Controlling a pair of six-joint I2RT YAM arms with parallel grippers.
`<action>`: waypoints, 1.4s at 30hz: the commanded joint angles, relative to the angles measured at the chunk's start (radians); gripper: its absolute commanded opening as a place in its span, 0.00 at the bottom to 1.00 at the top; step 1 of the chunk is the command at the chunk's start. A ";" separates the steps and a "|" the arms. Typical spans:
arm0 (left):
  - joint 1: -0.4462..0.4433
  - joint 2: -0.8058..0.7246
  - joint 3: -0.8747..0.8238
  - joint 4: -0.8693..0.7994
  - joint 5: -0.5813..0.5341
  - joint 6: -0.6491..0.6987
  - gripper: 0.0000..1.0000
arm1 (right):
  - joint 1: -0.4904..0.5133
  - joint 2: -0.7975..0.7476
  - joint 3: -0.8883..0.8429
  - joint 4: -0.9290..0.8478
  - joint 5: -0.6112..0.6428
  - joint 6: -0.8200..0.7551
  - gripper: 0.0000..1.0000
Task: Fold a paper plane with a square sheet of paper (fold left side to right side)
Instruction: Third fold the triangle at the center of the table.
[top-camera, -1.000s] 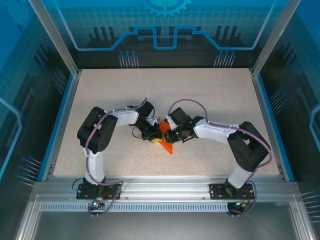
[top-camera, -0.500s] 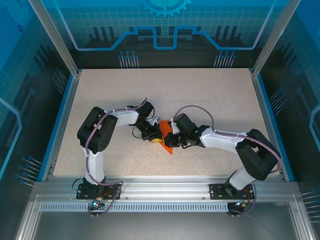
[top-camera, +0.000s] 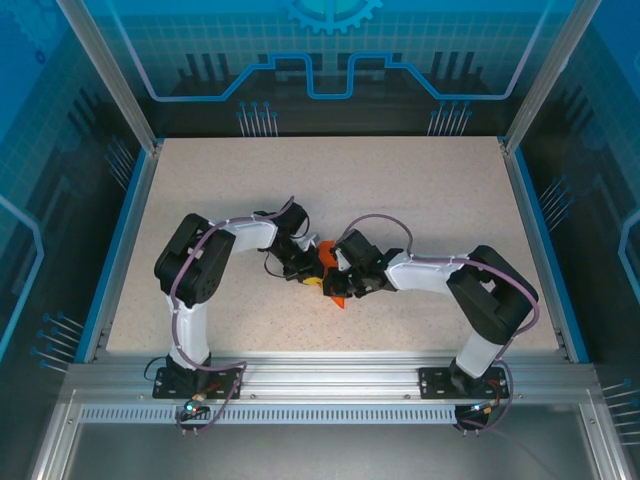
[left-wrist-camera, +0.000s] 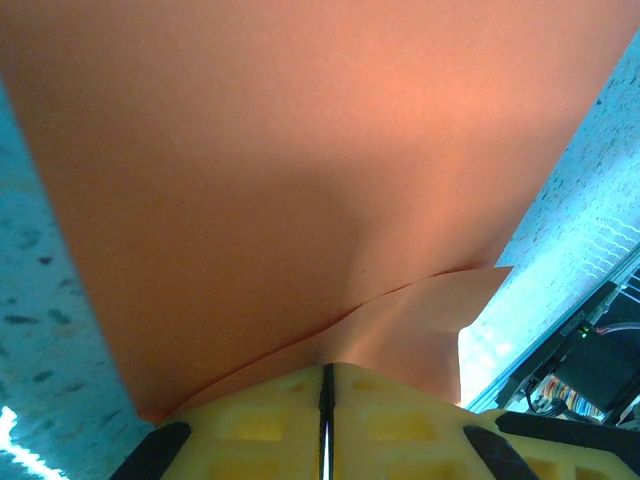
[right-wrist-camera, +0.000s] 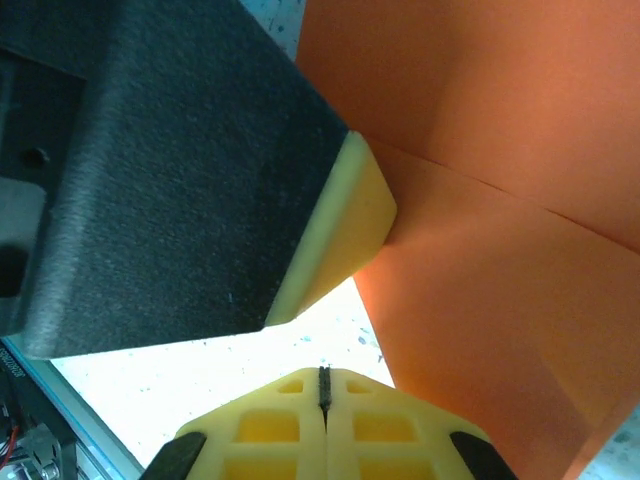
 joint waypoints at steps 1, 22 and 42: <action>-0.003 0.067 -0.020 -0.042 -0.102 0.002 0.10 | 0.007 0.028 0.020 -0.060 0.017 0.011 0.00; -0.004 0.071 -0.020 -0.050 -0.119 0.007 0.10 | 0.019 0.056 0.074 -0.226 0.092 -0.010 0.00; -0.004 0.082 -0.011 -0.060 -0.139 0.013 0.10 | 0.034 0.007 0.034 -0.350 0.090 -0.013 0.00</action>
